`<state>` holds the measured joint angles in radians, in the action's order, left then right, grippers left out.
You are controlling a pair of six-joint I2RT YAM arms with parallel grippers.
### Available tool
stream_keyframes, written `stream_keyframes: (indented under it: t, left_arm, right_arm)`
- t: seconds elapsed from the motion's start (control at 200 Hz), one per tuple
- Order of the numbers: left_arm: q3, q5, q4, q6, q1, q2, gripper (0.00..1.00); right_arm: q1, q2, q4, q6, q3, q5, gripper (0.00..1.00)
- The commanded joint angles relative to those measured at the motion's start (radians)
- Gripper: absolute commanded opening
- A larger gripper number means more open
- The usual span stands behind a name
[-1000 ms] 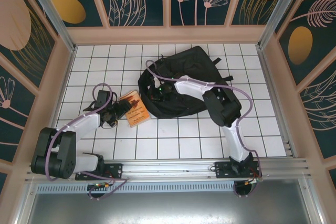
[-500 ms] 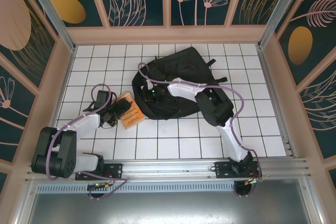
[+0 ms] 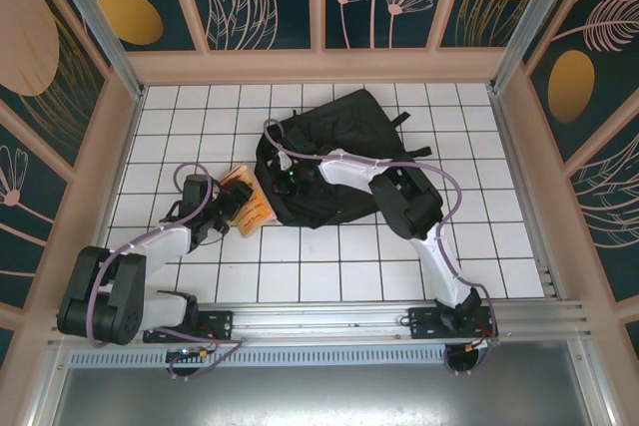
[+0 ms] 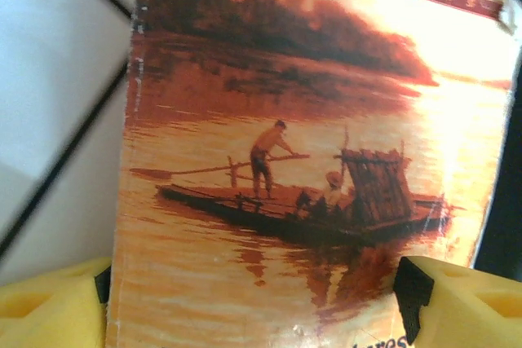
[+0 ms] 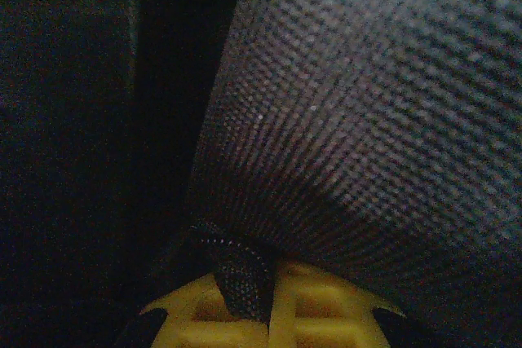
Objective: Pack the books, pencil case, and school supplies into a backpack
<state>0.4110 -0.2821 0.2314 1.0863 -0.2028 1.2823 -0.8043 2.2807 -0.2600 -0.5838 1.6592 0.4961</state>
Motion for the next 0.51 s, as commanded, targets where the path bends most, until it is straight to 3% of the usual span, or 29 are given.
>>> stream_keyframes:
  t: [0.0,0.32,0.5]
  left_arm:
    - [0.032,-0.178,0.354,0.052,-0.042,-0.089,0.85]
    - [-0.012,-0.177,0.421,0.073,-0.046,-0.044,0.85]
    - [-0.012,-0.175,0.378,0.05,-0.046,-0.034,0.79]
  right_arm:
    - [-0.044,0.073,-0.043,-0.026,-0.05,0.089,0.0]
    - [-0.035,0.039,0.001,-0.053,-0.067,0.133,0.0]
    - [-0.021,0.017,-0.004,-0.05,-0.079,0.124,0.0]
